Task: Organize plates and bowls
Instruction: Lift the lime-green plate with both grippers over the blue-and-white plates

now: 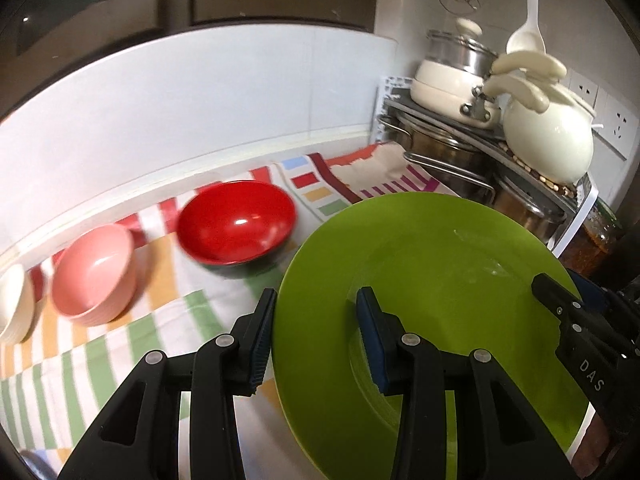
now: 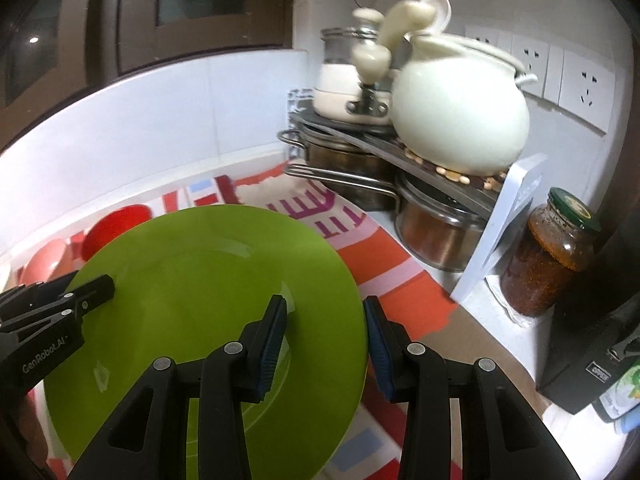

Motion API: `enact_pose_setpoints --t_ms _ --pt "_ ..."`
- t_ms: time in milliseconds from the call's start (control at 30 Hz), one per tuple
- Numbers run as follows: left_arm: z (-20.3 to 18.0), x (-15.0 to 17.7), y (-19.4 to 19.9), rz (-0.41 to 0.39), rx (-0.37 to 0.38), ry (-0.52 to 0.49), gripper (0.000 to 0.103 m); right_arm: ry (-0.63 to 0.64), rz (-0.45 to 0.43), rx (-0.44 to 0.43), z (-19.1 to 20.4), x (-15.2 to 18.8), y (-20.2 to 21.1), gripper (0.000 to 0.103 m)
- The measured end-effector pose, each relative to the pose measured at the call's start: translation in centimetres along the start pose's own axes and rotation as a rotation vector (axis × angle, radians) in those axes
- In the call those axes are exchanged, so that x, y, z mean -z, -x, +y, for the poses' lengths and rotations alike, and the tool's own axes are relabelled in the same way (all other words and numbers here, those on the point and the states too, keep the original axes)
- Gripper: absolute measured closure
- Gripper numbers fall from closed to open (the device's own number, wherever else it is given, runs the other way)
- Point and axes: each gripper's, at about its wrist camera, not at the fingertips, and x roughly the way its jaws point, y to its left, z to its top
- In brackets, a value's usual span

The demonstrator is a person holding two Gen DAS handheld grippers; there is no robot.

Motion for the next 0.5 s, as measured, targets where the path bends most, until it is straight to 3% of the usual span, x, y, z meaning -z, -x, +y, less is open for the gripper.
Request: enact_pose_setpoints --t_ms 500 --pt "8.4 4.5 7.8 -0.051 -0.126 0.104 0.063 0.1 -0.036 -0.134 7.9 2.0 5.7 0.063"
